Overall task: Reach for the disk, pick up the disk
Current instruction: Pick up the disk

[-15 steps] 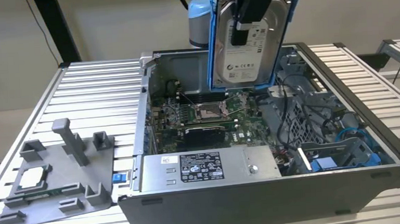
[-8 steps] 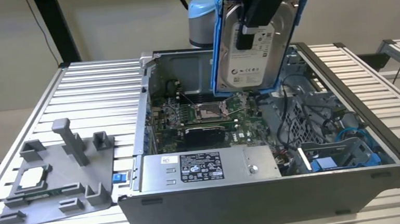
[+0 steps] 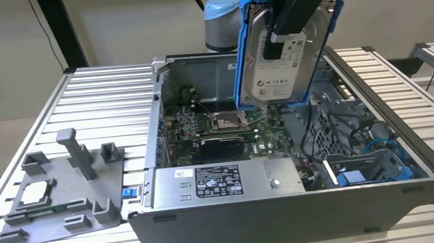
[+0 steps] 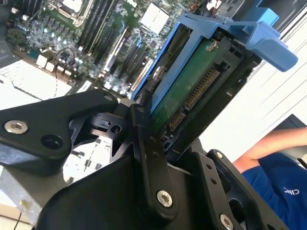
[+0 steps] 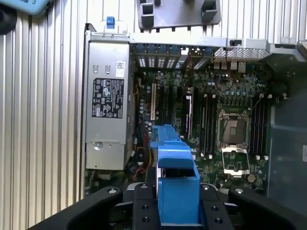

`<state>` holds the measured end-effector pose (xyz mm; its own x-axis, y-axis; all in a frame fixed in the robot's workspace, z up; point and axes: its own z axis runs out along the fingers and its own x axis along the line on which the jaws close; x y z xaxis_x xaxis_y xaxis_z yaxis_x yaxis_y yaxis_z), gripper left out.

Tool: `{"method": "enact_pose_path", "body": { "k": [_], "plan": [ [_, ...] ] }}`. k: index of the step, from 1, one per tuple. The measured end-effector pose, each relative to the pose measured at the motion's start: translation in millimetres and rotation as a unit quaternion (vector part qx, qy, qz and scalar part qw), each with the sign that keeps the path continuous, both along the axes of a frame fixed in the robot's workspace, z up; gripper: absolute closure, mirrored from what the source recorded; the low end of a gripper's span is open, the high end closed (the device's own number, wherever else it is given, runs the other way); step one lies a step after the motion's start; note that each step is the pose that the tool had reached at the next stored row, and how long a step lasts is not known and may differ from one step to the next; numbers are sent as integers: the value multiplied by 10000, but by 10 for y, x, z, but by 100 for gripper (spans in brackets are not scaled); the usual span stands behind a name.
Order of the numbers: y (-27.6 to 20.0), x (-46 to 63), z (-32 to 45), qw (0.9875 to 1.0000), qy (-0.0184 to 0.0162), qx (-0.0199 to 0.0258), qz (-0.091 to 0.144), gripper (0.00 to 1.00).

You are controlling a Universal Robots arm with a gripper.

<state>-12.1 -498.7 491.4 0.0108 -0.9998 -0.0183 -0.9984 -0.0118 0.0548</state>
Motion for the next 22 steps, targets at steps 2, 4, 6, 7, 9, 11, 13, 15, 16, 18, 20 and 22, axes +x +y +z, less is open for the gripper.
{"method": "enact_pose_path", "body": {
  "k": [2,4,6,7,9,11,13,15,16,18,20,22],
  "plan": [
    [-37,15,-1,10000,4,1,-2,100],
    [-73,30,-1,10000,9,0,-5,100],
    [-116,43,-3,10000,12,0,-7,100],
    [-141,49,-4,10000,13,0,-8,100],
    [-193,60,-8,10000,15,1,-9,100],
    [-247,70,-10,10000,17,0,-11,100],
    [-302,79,-15,10000,18,1,-12,100],
    [-357,87,-18,10000,19,0,-14,100],
    [-382,91,-21,10000,19,0,-15,100],
    [-429,106,-26,10000,20,0,-17,100],
    [-464,135,-29,10000,23,0,-17,100],
    [-491,175,-34,10000,26,0,-17,100]
  ]
}}
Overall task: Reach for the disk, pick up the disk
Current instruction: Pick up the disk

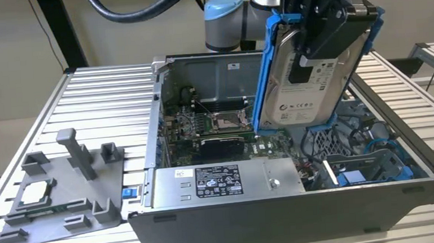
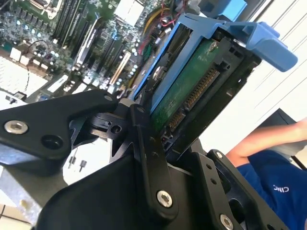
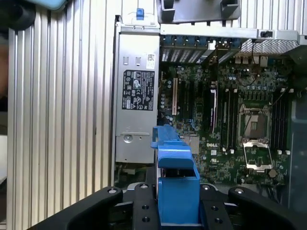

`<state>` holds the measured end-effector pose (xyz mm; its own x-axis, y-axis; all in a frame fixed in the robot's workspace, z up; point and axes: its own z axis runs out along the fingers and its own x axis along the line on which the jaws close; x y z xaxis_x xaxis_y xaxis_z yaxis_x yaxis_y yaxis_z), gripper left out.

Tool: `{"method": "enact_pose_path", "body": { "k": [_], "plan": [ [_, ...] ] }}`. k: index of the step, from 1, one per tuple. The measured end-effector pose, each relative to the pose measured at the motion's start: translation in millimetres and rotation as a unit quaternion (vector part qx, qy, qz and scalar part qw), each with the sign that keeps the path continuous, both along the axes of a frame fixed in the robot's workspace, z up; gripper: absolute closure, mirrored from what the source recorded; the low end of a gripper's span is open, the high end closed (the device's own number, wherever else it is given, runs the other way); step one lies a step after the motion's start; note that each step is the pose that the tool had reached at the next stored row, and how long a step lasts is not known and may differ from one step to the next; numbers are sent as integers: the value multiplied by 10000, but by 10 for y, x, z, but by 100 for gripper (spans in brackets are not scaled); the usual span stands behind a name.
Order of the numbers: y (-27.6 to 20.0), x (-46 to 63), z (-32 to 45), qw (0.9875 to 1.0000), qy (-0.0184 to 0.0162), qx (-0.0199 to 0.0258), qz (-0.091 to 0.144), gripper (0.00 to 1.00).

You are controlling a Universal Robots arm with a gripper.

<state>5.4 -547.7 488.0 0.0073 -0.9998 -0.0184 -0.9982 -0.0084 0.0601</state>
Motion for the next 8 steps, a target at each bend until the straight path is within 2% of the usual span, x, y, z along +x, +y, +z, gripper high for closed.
{"method": "enact_pose_path", "body": {
  "k": [8],
  "plan": [
    [-94,211,-11,10000,18,0,0,100]
  ]
}}
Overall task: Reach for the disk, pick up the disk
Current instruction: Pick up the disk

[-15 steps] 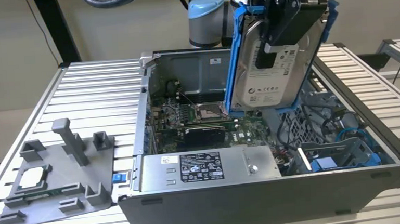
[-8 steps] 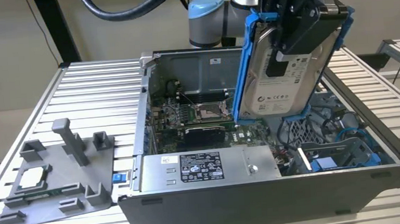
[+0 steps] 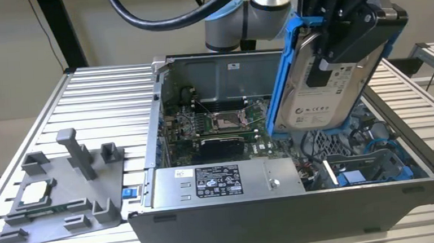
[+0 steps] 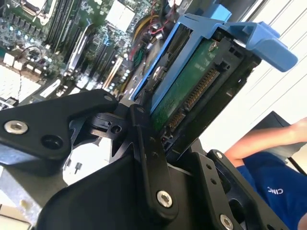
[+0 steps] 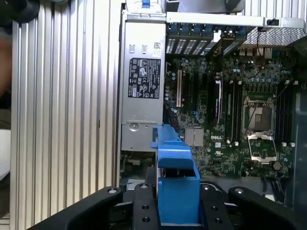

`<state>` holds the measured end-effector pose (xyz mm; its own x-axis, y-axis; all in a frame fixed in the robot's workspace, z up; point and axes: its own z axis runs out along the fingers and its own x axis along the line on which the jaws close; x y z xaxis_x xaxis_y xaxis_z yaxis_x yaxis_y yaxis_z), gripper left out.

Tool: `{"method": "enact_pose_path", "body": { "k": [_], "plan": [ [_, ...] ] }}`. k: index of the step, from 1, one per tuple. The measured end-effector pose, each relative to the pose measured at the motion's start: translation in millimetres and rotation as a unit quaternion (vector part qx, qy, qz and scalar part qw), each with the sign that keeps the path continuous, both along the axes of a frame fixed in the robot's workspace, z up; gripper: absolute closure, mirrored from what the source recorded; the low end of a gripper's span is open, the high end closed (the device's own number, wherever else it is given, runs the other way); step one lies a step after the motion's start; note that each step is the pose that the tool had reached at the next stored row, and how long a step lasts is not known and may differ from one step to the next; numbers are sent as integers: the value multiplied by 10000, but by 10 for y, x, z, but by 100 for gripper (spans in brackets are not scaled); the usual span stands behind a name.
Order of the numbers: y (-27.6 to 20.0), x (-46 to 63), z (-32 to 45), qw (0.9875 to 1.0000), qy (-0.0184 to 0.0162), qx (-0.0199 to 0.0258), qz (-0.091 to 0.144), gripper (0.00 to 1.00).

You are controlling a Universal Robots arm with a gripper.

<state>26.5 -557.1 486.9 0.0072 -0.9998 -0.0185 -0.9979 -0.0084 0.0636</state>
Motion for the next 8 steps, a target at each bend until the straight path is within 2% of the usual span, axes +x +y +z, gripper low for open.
{"method": "enact_pose_path", "body": {
  "k": [8],
  "plan": [
    [-102,203,-9,10000,18,0,0,100]
  ]
}}
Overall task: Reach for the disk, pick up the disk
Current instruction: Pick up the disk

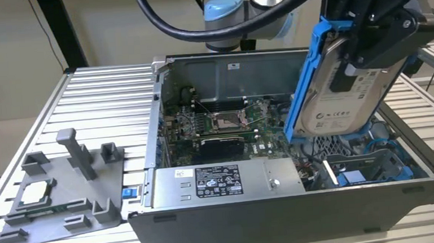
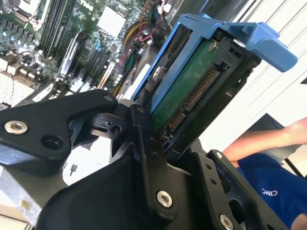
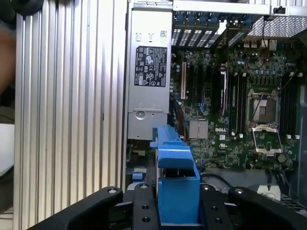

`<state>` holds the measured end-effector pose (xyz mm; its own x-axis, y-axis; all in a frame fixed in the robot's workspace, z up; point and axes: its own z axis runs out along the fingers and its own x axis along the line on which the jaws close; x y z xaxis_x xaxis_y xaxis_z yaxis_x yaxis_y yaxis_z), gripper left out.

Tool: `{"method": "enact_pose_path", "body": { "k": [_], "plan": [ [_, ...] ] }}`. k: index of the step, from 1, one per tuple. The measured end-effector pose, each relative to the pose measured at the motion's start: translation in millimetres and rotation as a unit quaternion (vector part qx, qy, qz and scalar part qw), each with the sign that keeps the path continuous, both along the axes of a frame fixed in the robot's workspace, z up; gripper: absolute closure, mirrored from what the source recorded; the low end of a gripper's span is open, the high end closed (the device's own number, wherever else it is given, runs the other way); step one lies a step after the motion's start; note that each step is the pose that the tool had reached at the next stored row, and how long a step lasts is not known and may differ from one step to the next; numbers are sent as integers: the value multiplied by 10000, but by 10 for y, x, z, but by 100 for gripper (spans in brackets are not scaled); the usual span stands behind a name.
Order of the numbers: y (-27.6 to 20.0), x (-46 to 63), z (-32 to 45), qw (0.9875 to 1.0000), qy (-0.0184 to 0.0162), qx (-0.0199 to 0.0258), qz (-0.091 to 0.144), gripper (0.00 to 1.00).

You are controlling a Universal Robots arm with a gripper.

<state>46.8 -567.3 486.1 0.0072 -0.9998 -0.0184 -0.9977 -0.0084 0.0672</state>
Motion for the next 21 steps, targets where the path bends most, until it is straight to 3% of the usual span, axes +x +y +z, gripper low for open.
{"method": "enact_pose_path", "body": {
  "k": [14,21],
  "plan": [
    [-167,395,-26,10000,28,0,0,100],
    [-191,559,-90,10000,30,1,0,100]
  ]
}}
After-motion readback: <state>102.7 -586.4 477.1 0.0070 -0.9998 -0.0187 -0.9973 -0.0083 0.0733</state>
